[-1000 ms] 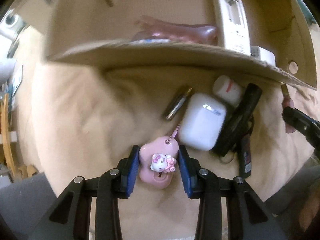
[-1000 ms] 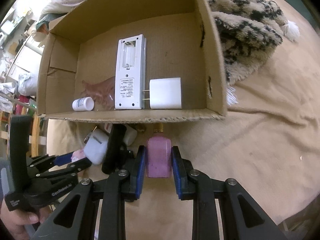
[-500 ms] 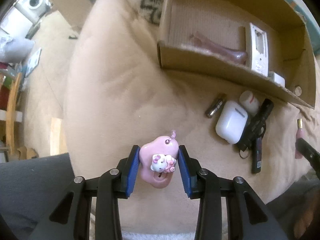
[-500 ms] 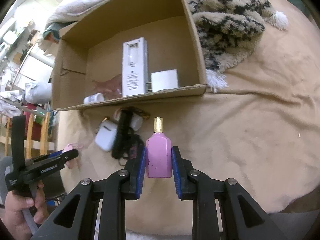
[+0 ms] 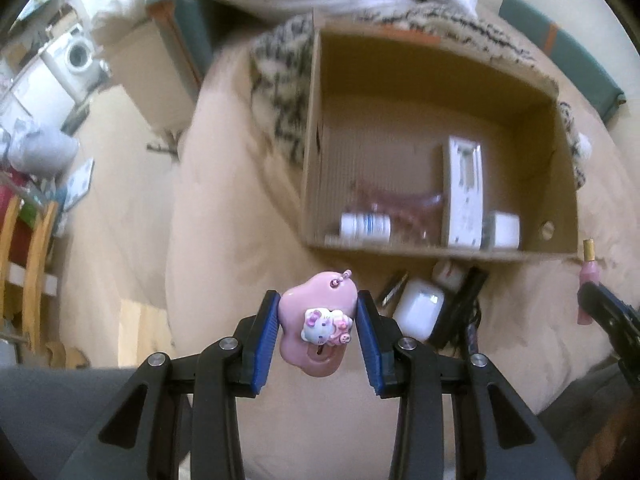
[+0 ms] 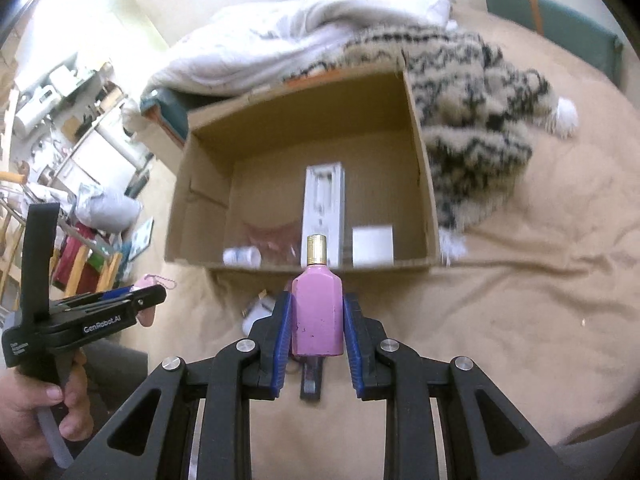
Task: Organize rigid objects
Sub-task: 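Carry the keychain and perfume bottle into the box and open both tools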
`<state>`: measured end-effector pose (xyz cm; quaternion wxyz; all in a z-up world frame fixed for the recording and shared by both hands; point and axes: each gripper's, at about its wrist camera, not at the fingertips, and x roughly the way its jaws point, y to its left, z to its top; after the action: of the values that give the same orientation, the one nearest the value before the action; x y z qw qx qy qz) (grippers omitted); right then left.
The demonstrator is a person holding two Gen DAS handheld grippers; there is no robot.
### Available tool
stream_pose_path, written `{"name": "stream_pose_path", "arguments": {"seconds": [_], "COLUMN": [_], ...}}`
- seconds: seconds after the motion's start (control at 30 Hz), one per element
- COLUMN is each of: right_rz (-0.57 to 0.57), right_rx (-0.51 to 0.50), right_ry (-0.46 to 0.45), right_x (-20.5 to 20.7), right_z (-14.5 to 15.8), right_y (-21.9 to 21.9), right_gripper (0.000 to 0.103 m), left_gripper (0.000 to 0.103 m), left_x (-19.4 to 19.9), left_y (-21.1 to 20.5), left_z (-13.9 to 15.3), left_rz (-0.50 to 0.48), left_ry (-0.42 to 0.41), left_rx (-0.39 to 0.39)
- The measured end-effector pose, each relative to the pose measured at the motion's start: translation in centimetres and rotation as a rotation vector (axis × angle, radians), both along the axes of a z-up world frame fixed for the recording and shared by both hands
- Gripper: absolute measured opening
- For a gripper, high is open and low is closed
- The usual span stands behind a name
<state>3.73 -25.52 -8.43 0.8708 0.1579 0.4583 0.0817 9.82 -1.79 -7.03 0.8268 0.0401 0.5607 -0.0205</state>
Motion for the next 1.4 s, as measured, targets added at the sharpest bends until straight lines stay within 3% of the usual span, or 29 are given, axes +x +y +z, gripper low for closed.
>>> {"name": "stream_pose_path", "arguments": {"seconds": [0.13, 0.43, 0.7, 0.97, 1.4], "right_rz": [-0.014, -0.010, 0.022, 0.045, 0.051], "right_rx": [0.017, 0.020, -0.038, -0.101, -0.073], "right_ry": [-0.009, -0.034, -0.050, -0.004, 0.119], "right_x": [1.2, 3.6, 7.5, 11.4, 12.5], "right_z": [0.0, 0.7, 0.9, -0.9, -4.4], "right_y": [0.0, -0.9, -0.8, -0.4, 0.4], "right_gripper": [0.027, 0.027, 0.026, 0.027, 0.026], "left_gripper": [0.035, 0.035, 0.035, 0.035, 0.032], "left_x": [1.1, 5.1, 8.3, 10.6, 11.9], "left_y": [-0.8, -2.4, -4.6, -6.2, -6.5], "left_z": [2.1, 1.9, 2.5, -0.3, -5.0], "left_rz": [-0.015, -0.047, -0.089, -0.100, -0.056], "left_ry": [-0.038, -0.056, -0.086, -0.084, -0.002], "left_rx": [0.004, 0.008, 0.017, 0.008, 0.028]}}
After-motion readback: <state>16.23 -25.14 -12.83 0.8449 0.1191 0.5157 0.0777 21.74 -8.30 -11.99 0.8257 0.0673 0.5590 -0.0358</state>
